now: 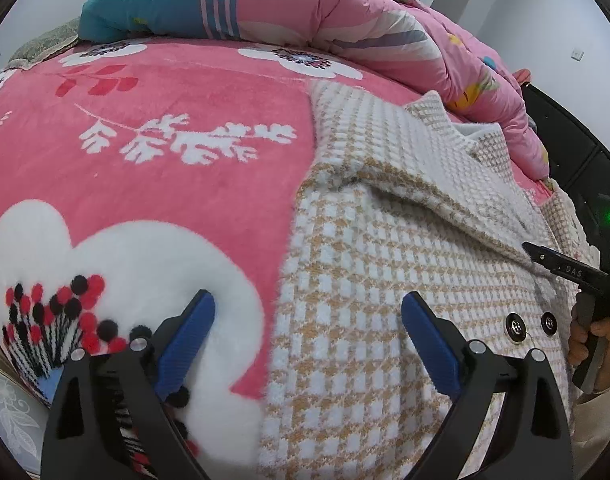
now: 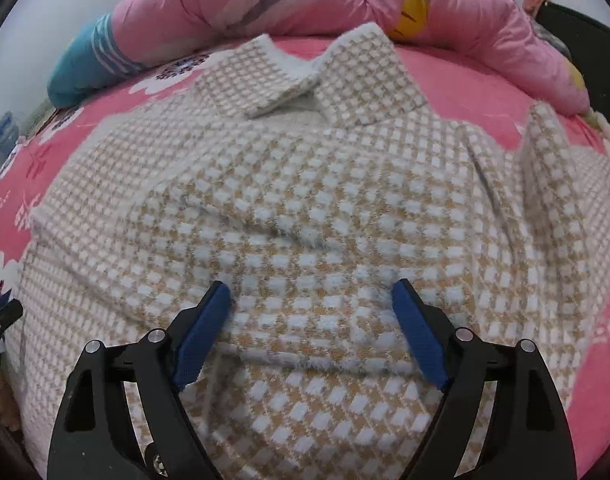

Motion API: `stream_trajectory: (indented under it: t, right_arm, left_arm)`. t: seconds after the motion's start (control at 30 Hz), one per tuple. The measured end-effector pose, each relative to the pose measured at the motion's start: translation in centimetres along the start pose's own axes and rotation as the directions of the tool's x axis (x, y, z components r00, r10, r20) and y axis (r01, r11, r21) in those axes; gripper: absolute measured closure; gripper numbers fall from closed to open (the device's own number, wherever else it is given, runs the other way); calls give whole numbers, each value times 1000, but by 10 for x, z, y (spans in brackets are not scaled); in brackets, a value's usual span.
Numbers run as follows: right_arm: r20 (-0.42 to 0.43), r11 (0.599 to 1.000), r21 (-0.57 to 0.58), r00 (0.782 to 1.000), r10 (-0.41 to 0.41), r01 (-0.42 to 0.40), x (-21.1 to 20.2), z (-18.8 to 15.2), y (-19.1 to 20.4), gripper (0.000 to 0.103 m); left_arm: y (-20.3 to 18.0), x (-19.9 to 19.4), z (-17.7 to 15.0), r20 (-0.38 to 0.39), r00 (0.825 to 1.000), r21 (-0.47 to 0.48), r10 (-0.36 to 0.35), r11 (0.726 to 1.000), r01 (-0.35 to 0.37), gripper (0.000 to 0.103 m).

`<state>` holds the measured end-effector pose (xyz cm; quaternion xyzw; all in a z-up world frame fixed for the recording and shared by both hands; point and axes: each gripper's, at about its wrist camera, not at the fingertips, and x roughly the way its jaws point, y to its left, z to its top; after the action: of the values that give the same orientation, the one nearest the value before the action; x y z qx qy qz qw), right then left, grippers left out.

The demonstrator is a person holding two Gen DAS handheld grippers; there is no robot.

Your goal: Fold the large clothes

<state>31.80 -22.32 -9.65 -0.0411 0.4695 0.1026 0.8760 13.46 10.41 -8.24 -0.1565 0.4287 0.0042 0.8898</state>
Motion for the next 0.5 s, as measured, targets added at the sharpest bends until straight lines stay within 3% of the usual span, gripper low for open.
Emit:
stream_trajectory:
  t: [0.13,0.33,0.5]
  right_arm:
    - [-5,1000,13,1000,-11,11,-9,3,1,23]
    - [75,997,23,995,66,-68,-33,14,14,22]
    - [21,998,33,998,62,-63,-7,8,20,22]
  left_arm:
    - [-3,2,1,-7,1000,4,24,1000,-24,10]
    - [-3,3,1,-12,999,-2,32,999,-32,10]
    - [-5,3,2,-11,999,-2,37,999,-37,10]
